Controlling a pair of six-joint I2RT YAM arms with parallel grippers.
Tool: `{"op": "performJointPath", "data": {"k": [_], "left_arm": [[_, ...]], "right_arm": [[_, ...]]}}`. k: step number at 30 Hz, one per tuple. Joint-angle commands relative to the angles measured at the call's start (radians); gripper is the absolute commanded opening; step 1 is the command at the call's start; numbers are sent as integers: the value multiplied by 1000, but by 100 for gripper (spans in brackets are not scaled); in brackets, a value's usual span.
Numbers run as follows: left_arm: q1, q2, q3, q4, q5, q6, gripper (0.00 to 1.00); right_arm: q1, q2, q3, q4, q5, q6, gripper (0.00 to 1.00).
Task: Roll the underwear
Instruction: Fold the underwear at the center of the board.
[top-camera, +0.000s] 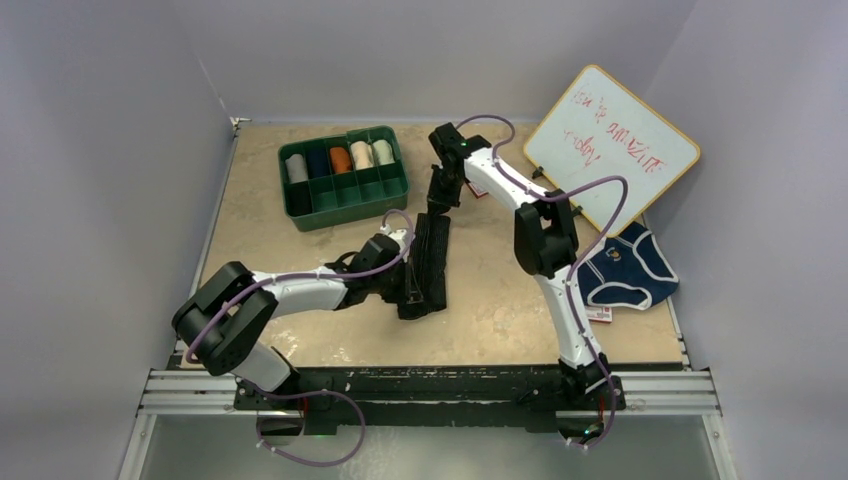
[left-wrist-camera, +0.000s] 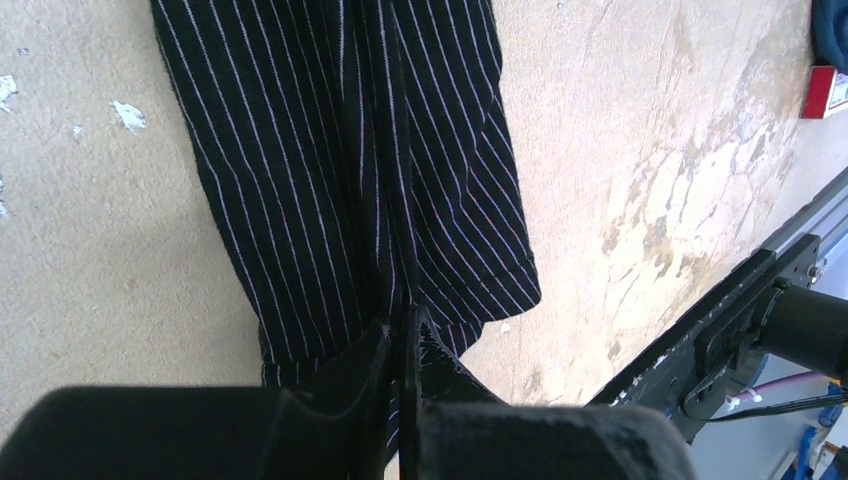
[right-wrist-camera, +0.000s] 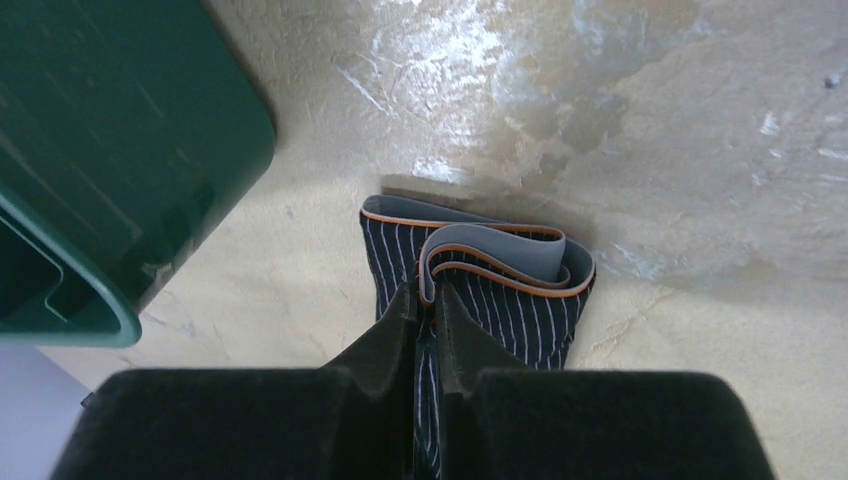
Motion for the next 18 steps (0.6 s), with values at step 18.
{"op": "performJointPath", "data": {"k": [18], "left_arm": [[15,-66,29,-96,-47,5,0]], "right_arm": [[0,-96,-2,113,-109,9,34]]}}
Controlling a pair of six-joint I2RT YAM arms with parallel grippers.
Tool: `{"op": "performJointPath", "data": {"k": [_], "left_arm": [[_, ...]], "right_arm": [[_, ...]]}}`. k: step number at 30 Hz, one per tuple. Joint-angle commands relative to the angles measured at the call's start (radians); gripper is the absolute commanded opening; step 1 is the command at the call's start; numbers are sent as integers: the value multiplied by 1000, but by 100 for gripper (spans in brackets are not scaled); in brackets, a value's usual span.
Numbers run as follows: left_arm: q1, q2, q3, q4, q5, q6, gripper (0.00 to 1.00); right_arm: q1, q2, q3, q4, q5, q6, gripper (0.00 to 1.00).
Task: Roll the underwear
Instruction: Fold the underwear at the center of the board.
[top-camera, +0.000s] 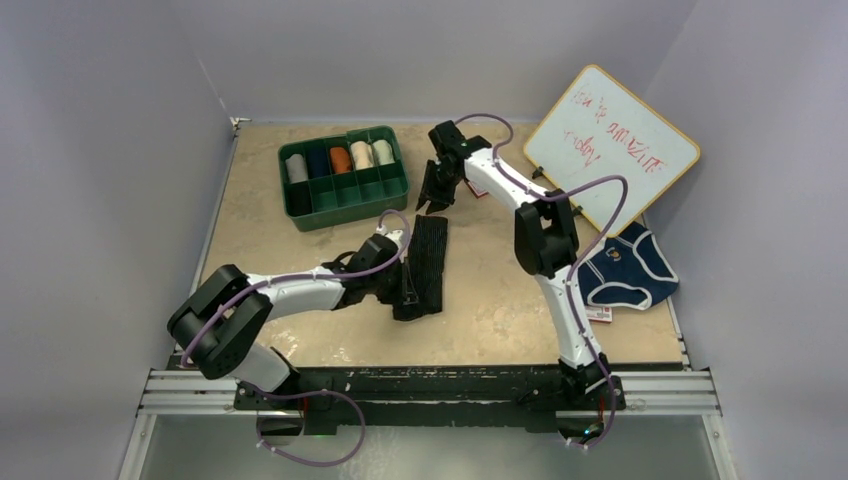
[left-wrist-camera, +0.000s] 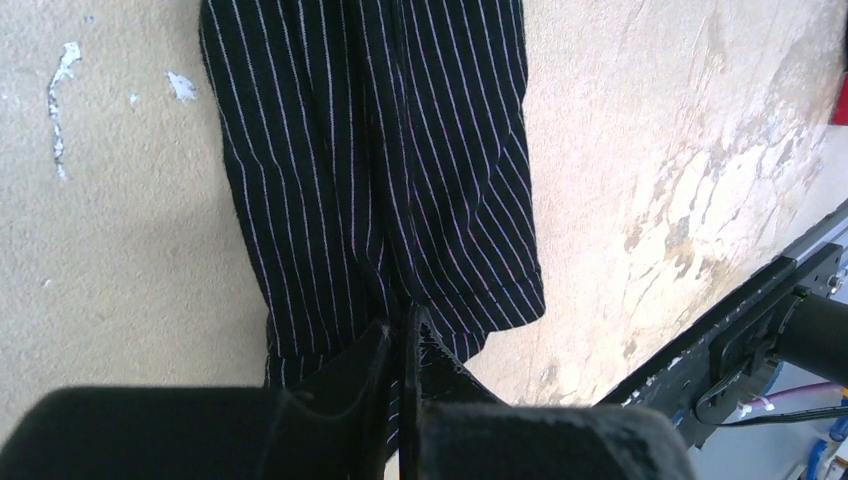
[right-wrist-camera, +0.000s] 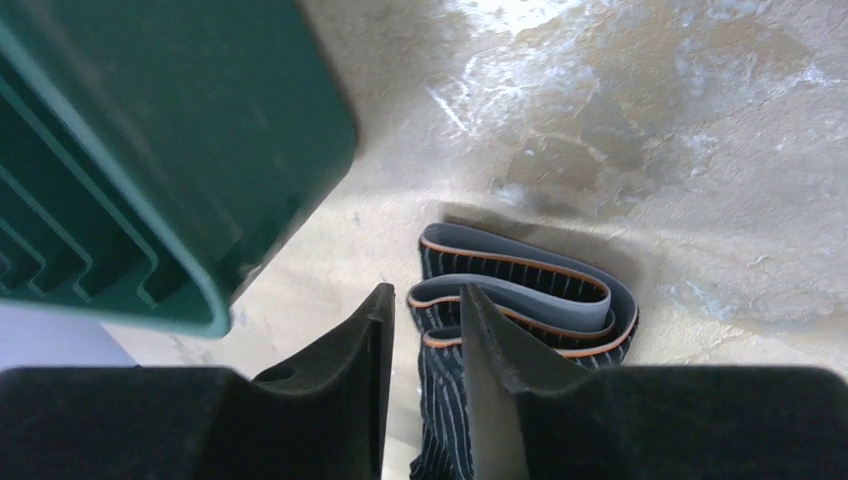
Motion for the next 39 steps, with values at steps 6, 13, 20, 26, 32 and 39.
{"op": "performJointPath", "data": {"k": [6,13,20,26,32,39], "left_arm": [[7,-69,62,-112,-57,20,0],[9,-99,72,-183,-128,14,0],[16,-99,77,-214,-157,17,0],[21,-89,85,-238,-173,14,2],[32,-86,99,-253,-173,27,13],[34,-120,117,-322,-253,35,29]], "right_arm": [[-2,-229,-114,56,-11,-51,37],[-2,-380,-390,173,-54,-87,34],[1,-476,-600,275,-120,-134,29],[10,-533,-747,378,-213,-171,27],[62,-520,-783,372,-192,-187,25],[68,-555,-850,385,-174,-178,25]]}}
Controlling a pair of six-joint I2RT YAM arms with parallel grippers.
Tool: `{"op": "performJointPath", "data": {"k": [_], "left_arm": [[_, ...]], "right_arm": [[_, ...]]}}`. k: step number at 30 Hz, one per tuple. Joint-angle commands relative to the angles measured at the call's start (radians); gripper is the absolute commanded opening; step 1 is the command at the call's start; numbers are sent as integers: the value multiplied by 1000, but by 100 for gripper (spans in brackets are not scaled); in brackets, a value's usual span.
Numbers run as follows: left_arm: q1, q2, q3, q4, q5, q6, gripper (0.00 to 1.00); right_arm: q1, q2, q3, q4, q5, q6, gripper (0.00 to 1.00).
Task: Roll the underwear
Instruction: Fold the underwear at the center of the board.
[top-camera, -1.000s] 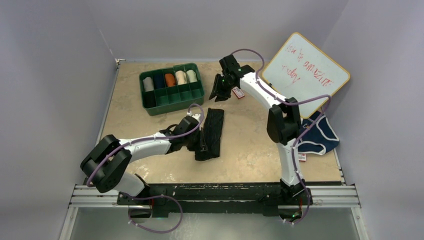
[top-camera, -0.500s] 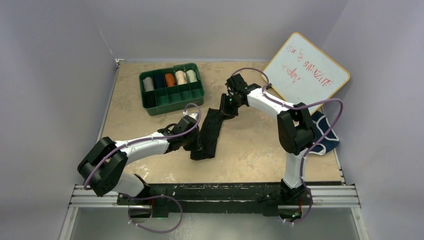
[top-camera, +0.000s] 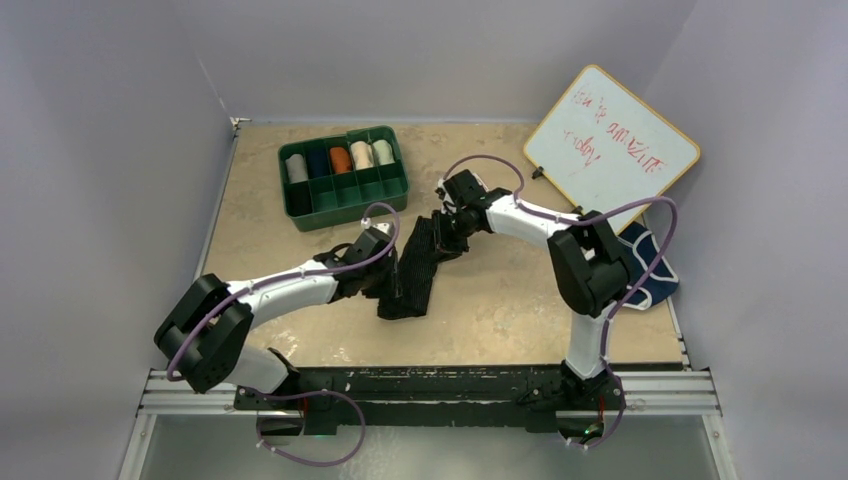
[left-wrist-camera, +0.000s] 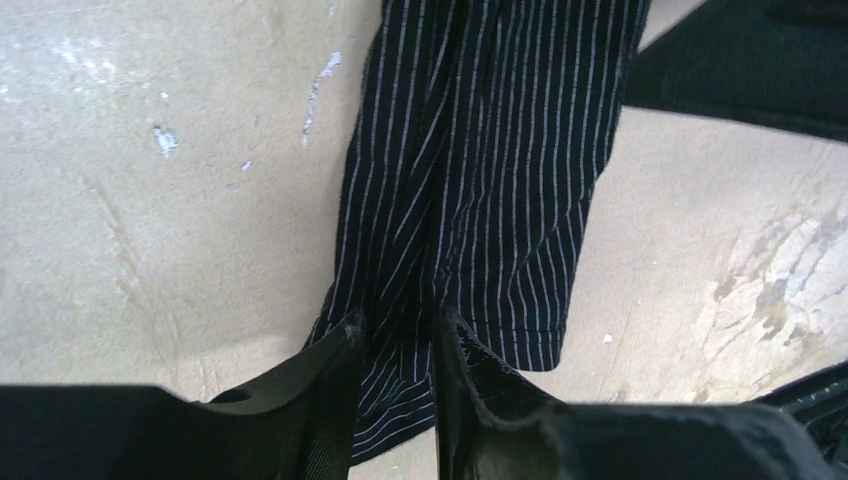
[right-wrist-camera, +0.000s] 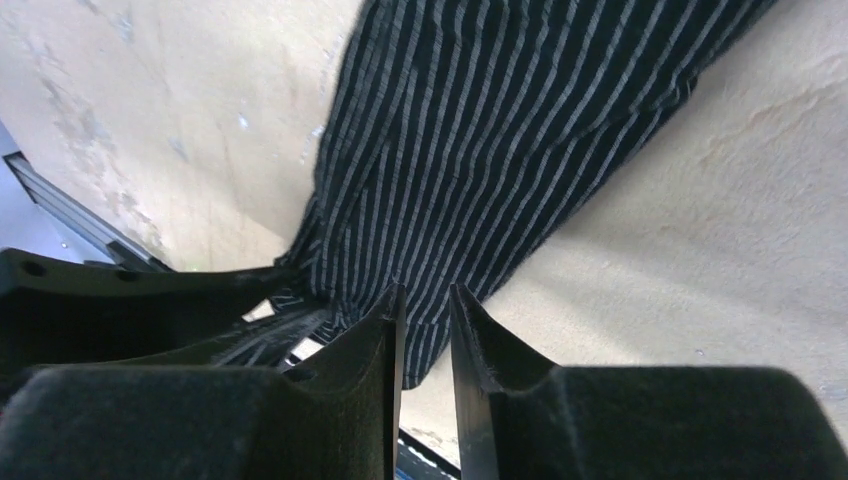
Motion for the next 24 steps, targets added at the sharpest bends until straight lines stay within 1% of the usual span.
{"op": "performJointPath", "data": {"k": [1,3,6,8,10,11,13,15,18,20,24], "left_arm": [[8,-51,37,-42,-67,22,31],[8,-79,25,-37,-79,19,37],[10,-89,17,-26,-61,31,44],[11,-90,13,-11,-28,49,47],[13,-95,5,21,10,74,52],[16,-94,0,36,50,92,55],[29,-78,1,46,125,135,58],[41,-67,4,46,149,157,62],[63,-63,-4,65,185,187,66],[79,-45,4,55,202,207,66],[92,-15,17,40,193,236,66]], "right_arm": [[-4,-71,-43,8,8,-14,26],[-4,-85,-61,10,13,-14,27],[-4,-106,-89,16,19,-12,30],[-4,-123,-111,19,26,-10,31],[-3,-135,-124,18,31,-8,32],[-4,-140,-132,18,34,-6,32],[-4,-146,-142,18,35,-3,32],[-4,-149,-150,18,35,-1,33],[-4,-152,-157,18,35,0,33],[-4,-152,-161,18,31,0,33],[-4,-149,-161,15,27,-2,33]]}}
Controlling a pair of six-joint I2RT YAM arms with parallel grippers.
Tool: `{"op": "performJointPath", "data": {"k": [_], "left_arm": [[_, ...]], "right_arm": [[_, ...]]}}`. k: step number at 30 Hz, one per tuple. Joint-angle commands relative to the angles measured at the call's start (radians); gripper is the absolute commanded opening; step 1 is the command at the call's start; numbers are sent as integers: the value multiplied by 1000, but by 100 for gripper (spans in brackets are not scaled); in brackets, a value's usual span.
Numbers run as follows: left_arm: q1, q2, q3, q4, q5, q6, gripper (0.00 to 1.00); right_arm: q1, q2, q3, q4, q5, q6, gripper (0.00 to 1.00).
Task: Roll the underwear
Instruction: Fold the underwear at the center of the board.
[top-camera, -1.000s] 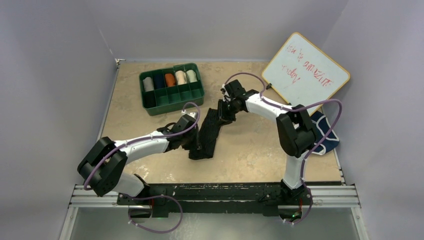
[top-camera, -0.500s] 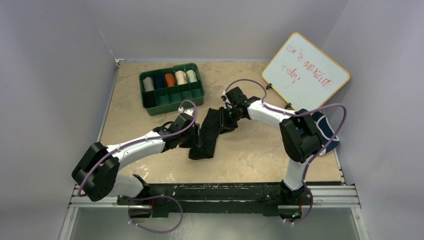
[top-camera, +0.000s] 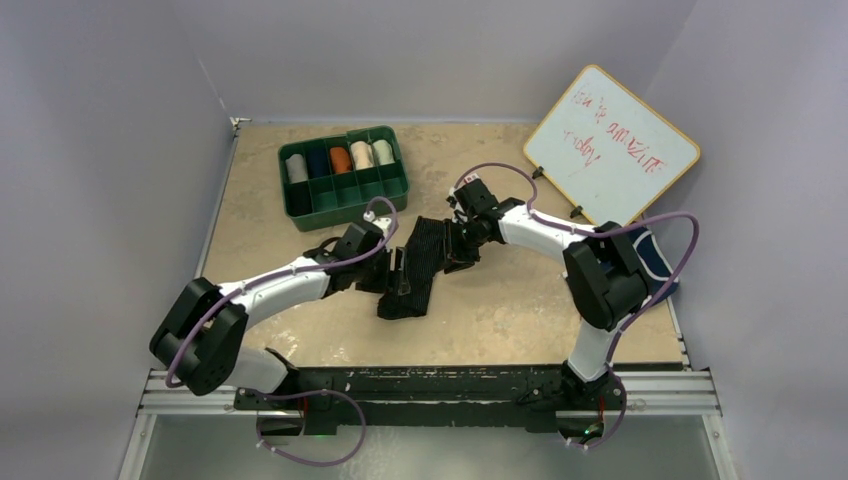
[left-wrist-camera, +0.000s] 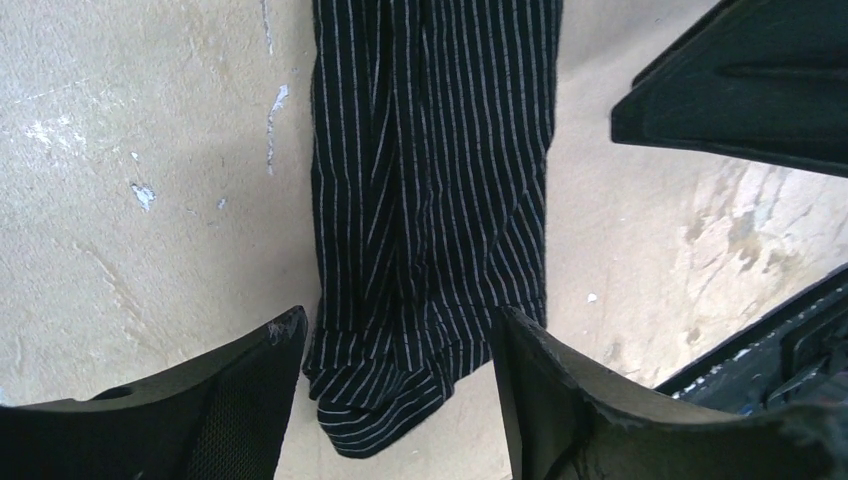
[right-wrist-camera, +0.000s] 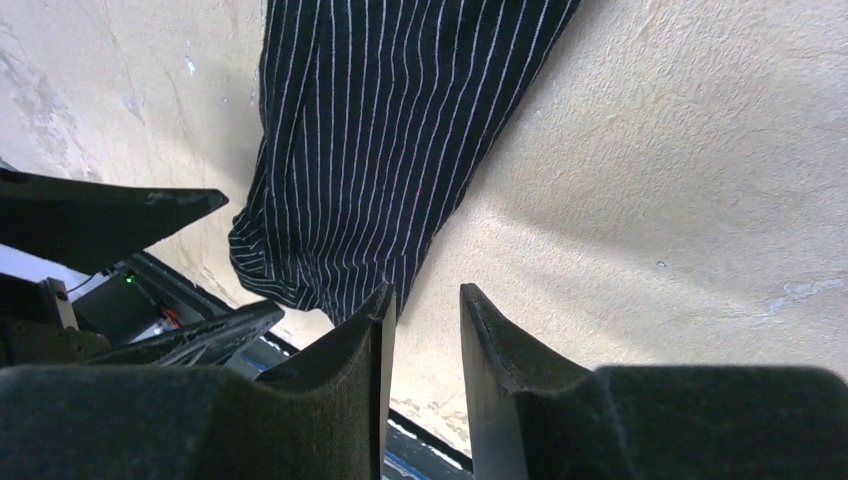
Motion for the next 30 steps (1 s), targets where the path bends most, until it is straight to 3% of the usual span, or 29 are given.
{"op": "performJointPath", "data": {"k": [1,6,24,30], "left_arm": [[19,27,17,18,37,69,65],[27,55,21,20,67,93,61],[28,60,13,16,23,93,8],[28,47,15,7,50,114,0]], "right_arm": [[-1,-30,-3,2,1,-2,33],[-1,-23,-4,-7,-8,-2,33],[-1,-13,4,-25,-4,-6,32],[-3,-27,7,-43,26,-14,32]]}}
